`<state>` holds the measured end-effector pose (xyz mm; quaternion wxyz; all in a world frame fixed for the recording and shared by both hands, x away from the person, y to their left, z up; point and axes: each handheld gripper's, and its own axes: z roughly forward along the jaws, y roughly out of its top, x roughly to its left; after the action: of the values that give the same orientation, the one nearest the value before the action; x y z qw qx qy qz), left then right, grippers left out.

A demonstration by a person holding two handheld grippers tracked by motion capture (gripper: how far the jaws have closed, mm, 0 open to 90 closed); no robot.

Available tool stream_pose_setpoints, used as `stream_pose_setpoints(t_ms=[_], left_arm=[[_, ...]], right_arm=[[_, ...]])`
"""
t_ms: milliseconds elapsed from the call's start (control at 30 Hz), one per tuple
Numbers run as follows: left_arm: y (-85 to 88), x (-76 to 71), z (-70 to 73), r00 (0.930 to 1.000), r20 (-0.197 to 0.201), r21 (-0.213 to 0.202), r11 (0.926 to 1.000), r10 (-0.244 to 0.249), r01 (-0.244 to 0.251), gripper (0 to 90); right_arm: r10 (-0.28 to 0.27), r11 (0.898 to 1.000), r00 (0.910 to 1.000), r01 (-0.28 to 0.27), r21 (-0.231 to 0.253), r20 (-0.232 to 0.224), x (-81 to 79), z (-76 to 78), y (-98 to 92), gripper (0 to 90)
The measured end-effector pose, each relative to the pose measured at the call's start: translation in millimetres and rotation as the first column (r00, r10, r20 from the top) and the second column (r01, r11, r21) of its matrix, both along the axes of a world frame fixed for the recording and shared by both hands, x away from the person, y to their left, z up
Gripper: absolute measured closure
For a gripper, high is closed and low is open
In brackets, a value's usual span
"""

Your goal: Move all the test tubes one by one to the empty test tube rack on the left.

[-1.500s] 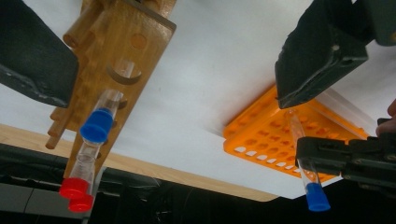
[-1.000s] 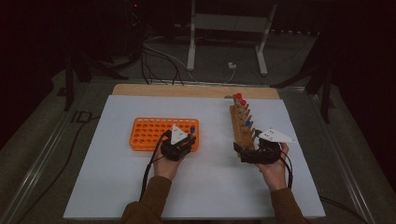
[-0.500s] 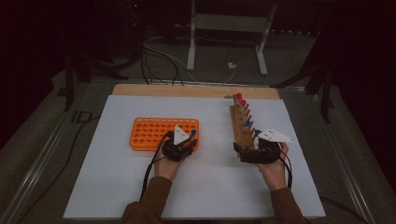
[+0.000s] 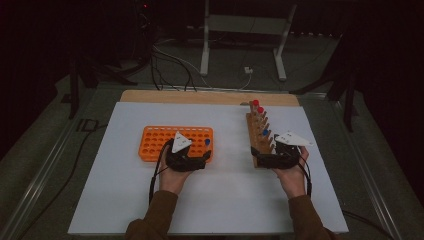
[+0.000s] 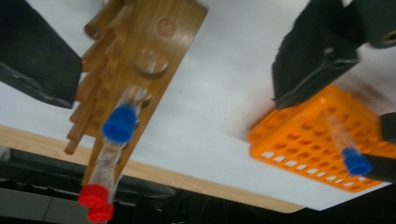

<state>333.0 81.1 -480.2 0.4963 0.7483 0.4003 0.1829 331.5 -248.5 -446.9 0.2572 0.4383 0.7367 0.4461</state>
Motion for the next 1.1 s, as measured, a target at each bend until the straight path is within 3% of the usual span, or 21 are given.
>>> stream_pose_setpoints(t_ms=[100,133,267,300,500,667,867,1100], left_arm=[[4.5,-3.1,2.7,0.9997,0.011,0.000,0.9998,0.020,-0.020,16.3],[5.3,-4.3,3.1,0.9996,0.011,0.005,0.9996,0.027,-0.027,8.3],[10.3,-8.8,5.4,0.9997,0.010,0.008,0.9998,0.020,-0.020,4.2],[11.6,-10.2,6.1,0.9997,0.010,0.006,0.9997,0.022,-0.022,3.7],[19.0,-17.1,7.5,0.9993,0.019,0.013,0.9994,0.031,-0.032,2.8],[21.5,-18.7,5.4,0.9992,0.017,0.018,0.9991,0.037,-0.038,2.0],[23.3,-20.6,4.2,0.9991,0.017,0.027,0.9988,0.040,-0.040,1.9],[24.3,-21.0,4.2,0.9990,0.015,0.022,0.9989,0.041,-0.042,2.0]], right_arm=[[-0.015,1.000,0.9999,0.015,-0.002,-0.006,4.9,1.5,-0.2,5.8],[-0.022,1.000,0.9997,0.022,-0.007,-0.012,9.6,2.5,0.3,7.3],[-0.048,0.999,0.9986,0.048,-0.018,-0.020,16.8,2.4,0.8,16.5],[-0.064,0.998,0.9975,0.063,-0.025,-0.031,21.6,0.9,0.3,26.2],[-0.081,0.994,0.9961,0.079,-0.071,-0.034,27.4,-5.6,0.6,62.3],[-0.091,0.990,0.9956,0.089,-0.109,-0.019,30.1,-7.2,3.7,69.7],[-0.107,0.989,0.9936,0.103,-0.102,-0.035,34.3,-11.7,3.7,75.1],[-0.117,0.989,0.9925,0.113,-0.095,-0.035,36.6,-13.1,3.5,75.0]])
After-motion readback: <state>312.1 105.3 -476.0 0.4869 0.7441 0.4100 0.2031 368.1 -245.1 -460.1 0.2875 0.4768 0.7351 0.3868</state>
